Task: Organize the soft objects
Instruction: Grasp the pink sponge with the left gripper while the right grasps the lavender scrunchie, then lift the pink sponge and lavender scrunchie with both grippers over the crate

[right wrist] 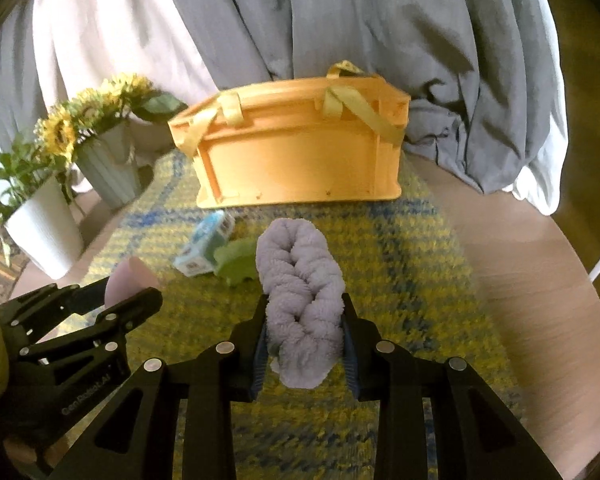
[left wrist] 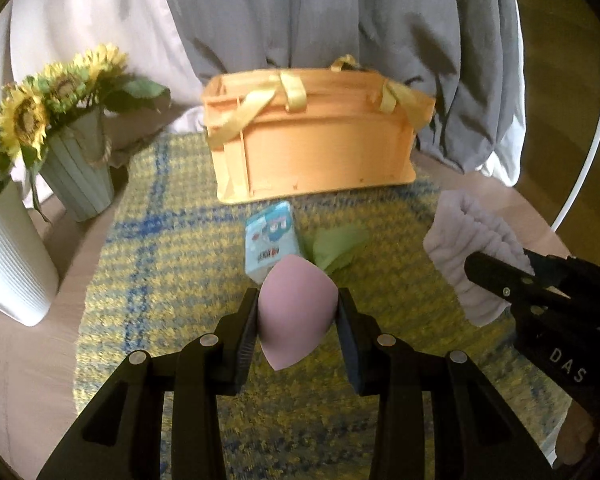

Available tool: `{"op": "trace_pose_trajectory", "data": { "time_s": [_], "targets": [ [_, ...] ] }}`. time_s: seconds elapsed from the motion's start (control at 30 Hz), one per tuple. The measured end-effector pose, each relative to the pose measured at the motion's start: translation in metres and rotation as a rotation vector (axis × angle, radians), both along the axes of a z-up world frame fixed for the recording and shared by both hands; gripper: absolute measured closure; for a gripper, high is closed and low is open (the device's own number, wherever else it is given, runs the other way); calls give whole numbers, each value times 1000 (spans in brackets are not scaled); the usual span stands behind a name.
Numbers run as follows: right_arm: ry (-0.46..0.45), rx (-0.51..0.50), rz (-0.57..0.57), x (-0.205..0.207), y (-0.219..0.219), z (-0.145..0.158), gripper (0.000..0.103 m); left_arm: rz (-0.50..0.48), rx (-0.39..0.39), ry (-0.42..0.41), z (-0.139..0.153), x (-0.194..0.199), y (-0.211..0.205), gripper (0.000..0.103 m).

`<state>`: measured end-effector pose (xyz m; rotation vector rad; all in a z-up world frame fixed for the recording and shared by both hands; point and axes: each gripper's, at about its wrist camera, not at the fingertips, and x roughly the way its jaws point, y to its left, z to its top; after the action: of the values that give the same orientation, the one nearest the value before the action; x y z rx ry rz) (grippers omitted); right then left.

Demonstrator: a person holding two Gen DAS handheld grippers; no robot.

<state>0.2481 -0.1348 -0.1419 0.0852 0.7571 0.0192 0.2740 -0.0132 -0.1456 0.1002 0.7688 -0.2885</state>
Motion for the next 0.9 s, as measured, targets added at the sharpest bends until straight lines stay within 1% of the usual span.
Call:
{"op": "trace_pose_trajectory", "data": {
  "time_s": [0.2, 0.5, 0.67, 0.9],
  "targets": [
    [-47, -13, 14, -10, 1, 27, 71, -10, -10, -72, 31, -10, -3, 66],
    [-135, -12, 11, -19, -4, 61, 71, -10, -44, -170, 70, -19, -2, 66],
    [-194, -4, 9, -20, -6, 81, 71, 6, -73, -222, 88, -20, 2, 66],
    [-271, -3, 13, -21, -7, 104, 71, 17, -93, -288, 108, -19, -1, 66]
  ]
}}
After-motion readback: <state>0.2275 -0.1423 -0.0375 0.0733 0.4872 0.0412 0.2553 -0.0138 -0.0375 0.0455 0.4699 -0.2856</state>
